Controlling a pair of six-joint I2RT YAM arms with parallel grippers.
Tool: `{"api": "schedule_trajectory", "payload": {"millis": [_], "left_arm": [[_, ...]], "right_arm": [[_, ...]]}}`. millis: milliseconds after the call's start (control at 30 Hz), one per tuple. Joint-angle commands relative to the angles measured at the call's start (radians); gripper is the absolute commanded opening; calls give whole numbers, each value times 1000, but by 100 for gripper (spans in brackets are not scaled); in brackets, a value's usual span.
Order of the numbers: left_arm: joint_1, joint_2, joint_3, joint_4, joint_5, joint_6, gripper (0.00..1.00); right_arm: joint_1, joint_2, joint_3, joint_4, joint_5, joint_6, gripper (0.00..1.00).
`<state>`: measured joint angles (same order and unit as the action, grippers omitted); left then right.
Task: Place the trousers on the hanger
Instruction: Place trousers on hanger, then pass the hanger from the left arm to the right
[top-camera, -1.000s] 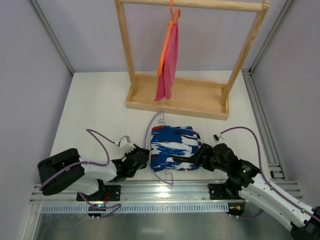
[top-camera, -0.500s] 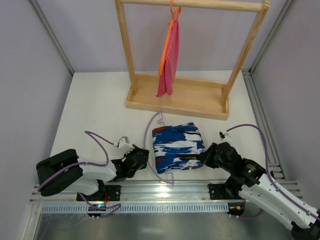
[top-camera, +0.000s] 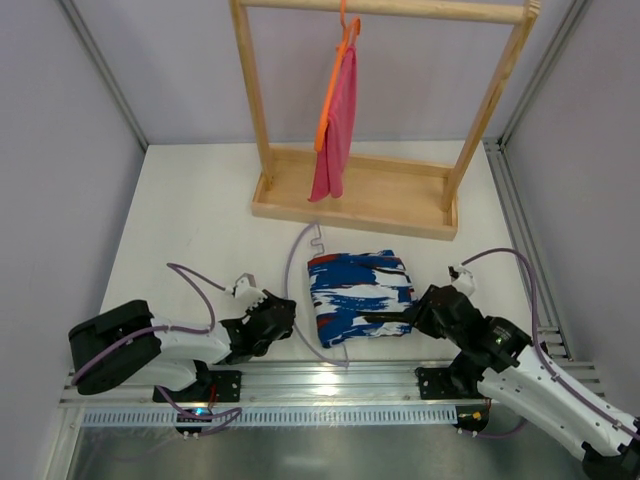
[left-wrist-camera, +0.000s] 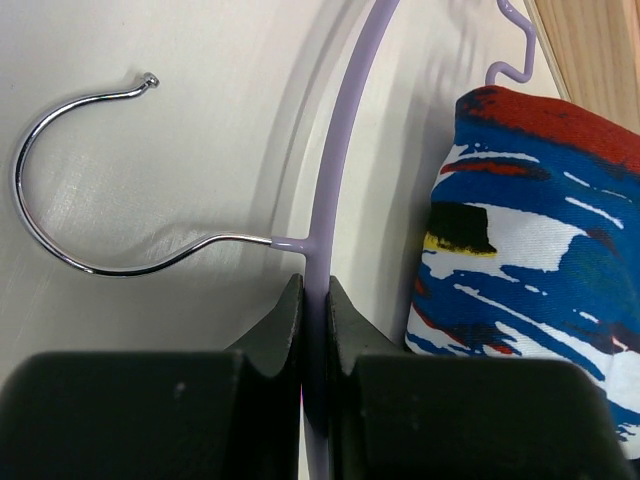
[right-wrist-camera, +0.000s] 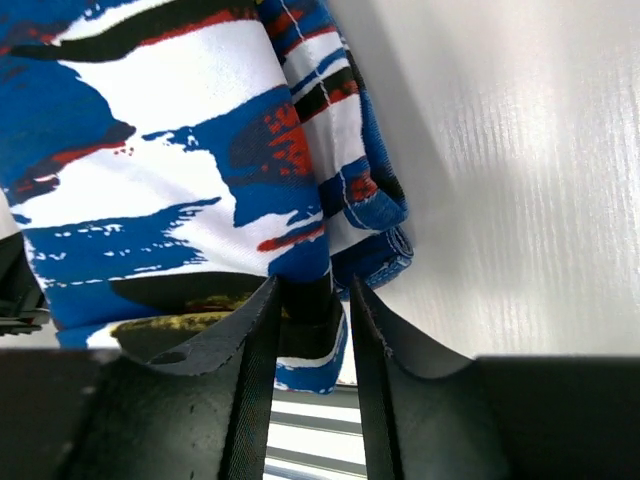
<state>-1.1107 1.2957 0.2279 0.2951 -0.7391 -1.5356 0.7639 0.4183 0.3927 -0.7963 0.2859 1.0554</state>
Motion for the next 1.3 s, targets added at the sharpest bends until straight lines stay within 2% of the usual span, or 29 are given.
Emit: {"api": "schedule_trajectory", "payload": {"millis": [0,133,167,233,300,500,600,633,667,733,767,867,1033,1133,1167,1233,1267], "left_arm": [[5,13,-39,-162,-2,94,0],[-15,10,-26,-160,17,92,0],[-23,11,-18,-175,21,82,0],[-47,22,14,-252,20,42,0],[-64,27,25,-280,21,22,0],[-72,7,-10,-271,63,-61,0],[-72,-9,-39,-251,70,-87,0],[-72,-13,-39,-258,69,-95,0],[-72,-15,-41,-261,69,-98,0],[-72,-12,-45,-266,70,-104,0],[-72,-7,-47,-263,78,-107,0],[-72,4,-50,-263,87,-110,0],[-72,27,-45,-248,95,-90,0],[-72,19,-41,-257,99,-80,0],[-74,16,-45,-255,101,-81,0],[-80,1,-51,-257,99,-87,0],[-81,-6,-56,-260,98,-90,0]], "right_arm": [[-2,51,121,3,3,-69,38],[0,71,262,-21,-20,-156,39],[-2,98,280,17,-42,-178,39],[-2,152,317,80,-160,-230,39],[5,255,325,213,-362,-273,39],[119,454,258,678,-588,-229,39],[158,549,187,929,-674,-186,39],[169,627,119,1012,-732,-149,40],[167,664,76,1169,-744,-124,39],[161,776,-85,1345,-755,-62,39],[152,816,-136,1484,-743,-25,40],[105,941,-279,1630,-703,6,40],[92,944,-328,1643,-660,25,40],[98,777,-243,1437,-645,-23,40],[98,652,-207,1261,-634,-53,40],[98,552,-65,1076,-573,-159,40],[94,525,-10,921,-553,-201,41]]}}
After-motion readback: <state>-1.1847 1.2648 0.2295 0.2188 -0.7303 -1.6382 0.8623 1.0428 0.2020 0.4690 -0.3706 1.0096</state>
